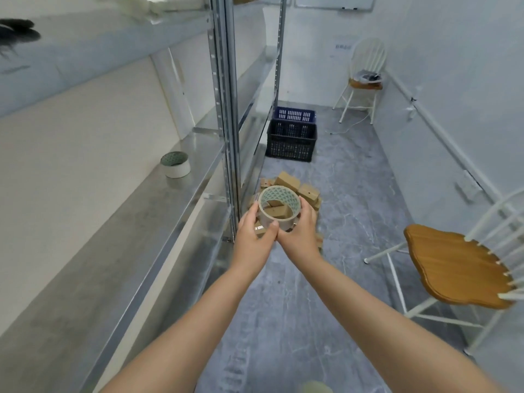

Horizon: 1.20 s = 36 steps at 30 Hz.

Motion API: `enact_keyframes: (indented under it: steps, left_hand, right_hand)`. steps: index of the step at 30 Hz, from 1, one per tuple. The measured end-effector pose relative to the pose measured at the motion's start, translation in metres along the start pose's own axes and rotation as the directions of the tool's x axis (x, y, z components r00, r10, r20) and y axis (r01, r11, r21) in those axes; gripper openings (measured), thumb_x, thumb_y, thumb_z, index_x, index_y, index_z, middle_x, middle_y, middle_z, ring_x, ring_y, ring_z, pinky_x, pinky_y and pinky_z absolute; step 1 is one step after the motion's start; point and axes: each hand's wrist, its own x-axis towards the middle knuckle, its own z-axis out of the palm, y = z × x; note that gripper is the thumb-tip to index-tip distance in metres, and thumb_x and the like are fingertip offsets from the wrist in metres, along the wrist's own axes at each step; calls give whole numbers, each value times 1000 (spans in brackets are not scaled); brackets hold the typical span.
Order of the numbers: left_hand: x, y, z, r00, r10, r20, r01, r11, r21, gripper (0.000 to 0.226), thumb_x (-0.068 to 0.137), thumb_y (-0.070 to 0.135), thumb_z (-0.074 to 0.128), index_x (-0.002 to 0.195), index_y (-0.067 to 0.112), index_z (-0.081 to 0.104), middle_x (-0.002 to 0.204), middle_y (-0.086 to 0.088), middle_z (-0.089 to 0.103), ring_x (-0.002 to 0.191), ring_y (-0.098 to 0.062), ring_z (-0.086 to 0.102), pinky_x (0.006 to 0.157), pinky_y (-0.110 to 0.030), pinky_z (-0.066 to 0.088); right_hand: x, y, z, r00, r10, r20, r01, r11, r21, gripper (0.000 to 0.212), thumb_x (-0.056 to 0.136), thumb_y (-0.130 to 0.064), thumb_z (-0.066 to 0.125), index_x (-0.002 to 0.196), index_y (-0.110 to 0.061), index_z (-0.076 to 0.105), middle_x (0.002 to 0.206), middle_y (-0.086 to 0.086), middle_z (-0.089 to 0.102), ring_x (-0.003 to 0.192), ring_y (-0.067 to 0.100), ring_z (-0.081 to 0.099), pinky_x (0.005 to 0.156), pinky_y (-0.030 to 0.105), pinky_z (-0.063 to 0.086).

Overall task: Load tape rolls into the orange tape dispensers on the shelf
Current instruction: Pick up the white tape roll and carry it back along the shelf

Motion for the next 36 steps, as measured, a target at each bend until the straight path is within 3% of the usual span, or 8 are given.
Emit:
enact_keyframes:
  steps: [5, 12, 15, 20, 23, 31, 34, 36]
  left_hand:
    - [45, -8, -6, 1000, -5, 4, 5, 1000, -5, 60, 85, 19, 63, 140, 25, 40, 140, 1, 48, 129, -13, 46, 109, -37, 41]
    - [118, -30, -1, 990, -81, -112, 82, 997, 0, 65, 83, 21, 66, 142, 21, 38, 143, -1, 45, 131, -14, 43, 110, -37, 39]
    - [158, -36, 8, 980, -86, -178, 90, 996, 11, 65, 82, 22, 66, 141, 20, 38, 142, -2, 47, 131, -16, 44, 110, -38, 38]
    - [227, -36, 22, 949, -85, -305, 71, 996, -57, 57, 83, 18, 66, 135, 25, 44, 131, 8, 54, 122, -8, 49, 96, -19, 40]
    - [259, -38, 28, 923, -114, -367, 78, 991, -113, 53, 85, 12, 63, 133, 26, 45, 127, 10, 55, 123, -9, 50, 97, -21, 40]
    - [307, -54, 8, 762, -246, -599, 177, 969, -173, 52, 84, 11, 64, 132, 20, 44, 127, 6, 52, 120, -9, 48, 93, -21, 38]
    - [329, -61, -8, 700, -282, -655, 196, 959, -204, 53, 84, 9, 63, 132, 18, 43, 123, 8, 51, 116, -7, 47, 94, -22, 38]
    - [343, -69, -18, 691, -282, -666, 209, 959, -190, 51, 85, 9, 63, 131, 17, 44, 124, 7, 50, 116, -7, 47, 98, -27, 40]
  right_hand:
    - [43, 2, 23, 999, 1, 35, -1, 1000, -7, 80, 68, -18, 78, 134, -23, 34, 132, 1, 36, 111, 1, 32, 97, 19, 27]
    - [118, 17, 59, 994, 26, 110, -24, 1000, -20, 82, 66, -22, 80, 135, -22, 36, 136, 2, 36, 117, 11, 43, 98, 24, 34]
    - [161, 21, 68, 985, -30, 169, 32, 999, -11, 81, 67, -19, 79, 136, -20, 36, 137, 5, 37, 116, 5, 39, 97, 20, 32]
    - [242, 22, 83, 956, -81, 282, 91, 996, -24, 80, 68, -21, 79, 135, -19, 36, 135, 4, 38, 122, 12, 41, 95, 20, 31]
    - [281, 25, 98, 924, -120, 362, 147, 988, -48, 79, 68, -24, 79, 135, -20, 37, 138, 2, 38, 126, 15, 41, 97, 19, 31]
    - [333, 24, 151, 781, -165, 603, 189, 982, 24, 78, 66, -28, 80, 132, -23, 39, 130, -7, 39, 117, 6, 44, 97, 19, 35]
    - [349, 26, 174, 729, -216, 650, 238, 970, 55, 72, 68, -25, 78, 129, -28, 40, 119, -16, 36, 100, -15, 39, 88, 5, 31]
    - [362, 26, 192, 707, -214, 674, 247, 968, 48, 72, 69, -26, 77, 131, -26, 40, 124, -12, 40, 104, -12, 37, 84, -1, 28]
